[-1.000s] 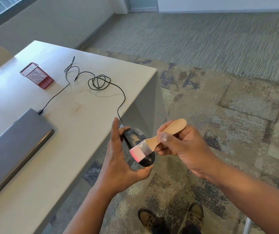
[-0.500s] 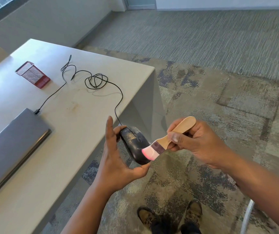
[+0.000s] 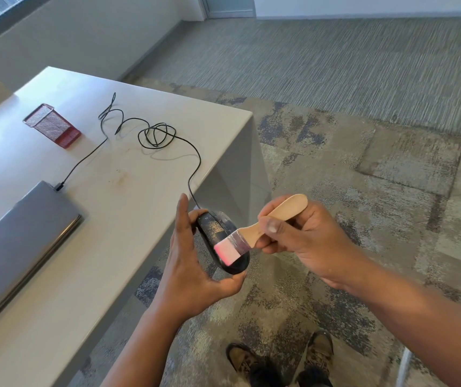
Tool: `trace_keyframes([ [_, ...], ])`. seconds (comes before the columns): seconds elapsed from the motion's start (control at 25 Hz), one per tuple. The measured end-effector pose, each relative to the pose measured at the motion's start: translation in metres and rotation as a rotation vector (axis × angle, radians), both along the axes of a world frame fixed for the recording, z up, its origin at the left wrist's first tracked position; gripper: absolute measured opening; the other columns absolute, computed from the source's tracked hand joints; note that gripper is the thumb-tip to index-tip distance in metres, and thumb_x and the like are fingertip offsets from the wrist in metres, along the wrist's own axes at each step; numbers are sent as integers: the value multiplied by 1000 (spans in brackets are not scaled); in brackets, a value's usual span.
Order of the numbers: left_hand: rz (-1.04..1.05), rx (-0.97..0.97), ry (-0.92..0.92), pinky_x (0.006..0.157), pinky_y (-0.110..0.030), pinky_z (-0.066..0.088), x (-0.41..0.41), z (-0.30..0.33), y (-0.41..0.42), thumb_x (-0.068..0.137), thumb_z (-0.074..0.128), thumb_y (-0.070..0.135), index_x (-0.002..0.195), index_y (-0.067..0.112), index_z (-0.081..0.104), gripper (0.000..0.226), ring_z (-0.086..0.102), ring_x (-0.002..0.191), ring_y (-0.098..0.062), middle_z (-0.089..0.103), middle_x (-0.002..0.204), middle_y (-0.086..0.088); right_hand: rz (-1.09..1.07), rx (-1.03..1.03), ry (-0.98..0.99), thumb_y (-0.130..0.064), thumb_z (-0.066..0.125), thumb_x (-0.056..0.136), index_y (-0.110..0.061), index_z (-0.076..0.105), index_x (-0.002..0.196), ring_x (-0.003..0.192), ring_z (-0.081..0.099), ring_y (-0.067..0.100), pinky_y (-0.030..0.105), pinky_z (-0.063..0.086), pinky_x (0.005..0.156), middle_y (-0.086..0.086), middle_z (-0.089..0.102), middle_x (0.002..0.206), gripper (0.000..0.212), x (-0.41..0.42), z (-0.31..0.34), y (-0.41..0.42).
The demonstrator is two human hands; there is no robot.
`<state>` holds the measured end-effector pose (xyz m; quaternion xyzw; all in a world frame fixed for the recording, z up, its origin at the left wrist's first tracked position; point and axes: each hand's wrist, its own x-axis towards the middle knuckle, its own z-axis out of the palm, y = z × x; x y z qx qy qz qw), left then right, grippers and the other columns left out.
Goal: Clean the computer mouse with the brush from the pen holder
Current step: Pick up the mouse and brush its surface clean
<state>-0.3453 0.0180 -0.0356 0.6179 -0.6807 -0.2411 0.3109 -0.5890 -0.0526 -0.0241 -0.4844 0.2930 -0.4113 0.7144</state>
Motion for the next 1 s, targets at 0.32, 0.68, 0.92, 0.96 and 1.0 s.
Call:
trace_keyframes([
  [0.32, 8, 25, 17, 122, -9, 26, 3, -3, 2, 62, 95, 50, 172, 44, -15, 156, 46, 149, -17, 43, 154, 4, -201, 154, 106, -18, 77, 89, -19, 75, 90, 75, 74, 25, 28, 60, 63, 11, 77, 81, 2, -22, -7, -14],
  [0.68, 5, 22, 26, 122, -9, 26, 4, -5, -4, 63, 95, 50, 172, 44, -14, 155, 47, 148, -15, 45, 152, 4, 96, -42, 9, -13, 73, 88, -5, 75, 101, 83, 75, 26, 33, 62, 75, 22, 76, 89, 16, -3, -1, 1],
  [0.92, 1, 1, 12, 117, -5, 27, 6, -4, -8, 62, 97, 50, 174, 35, -13, 157, 47, 144, -3, 43, 150, 22, 154, -114, 138, -12, 73, 91, -11, 76, 100, 86, 76, 26, 37, 63, 77, 11, 79, 89, 10, -21, 3, -16],
  [0.96, 2, 5, 17, 117, -4, 27, 6, -4, -9, 62, 97, 50, 174, 36, -13, 158, 47, 144, -3, 43, 150, 22, 166, -114, 170, -13, 74, 90, -13, 76, 100, 85, 76, 26, 36, 63, 76, 11, 79, 88, 10, -24, 4, -20],
  [1.0, 3, 9, 21, 117, -4, 28, 6, -4, -9, 62, 98, 50, 174, 36, -13, 158, 47, 145, -4, 44, 151, 19, 181, -126, 214, -15, 74, 89, -16, 77, 99, 84, 76, 22, 33, 61, 74, 9, 79, 87, 10, -28, 4, -24],
])
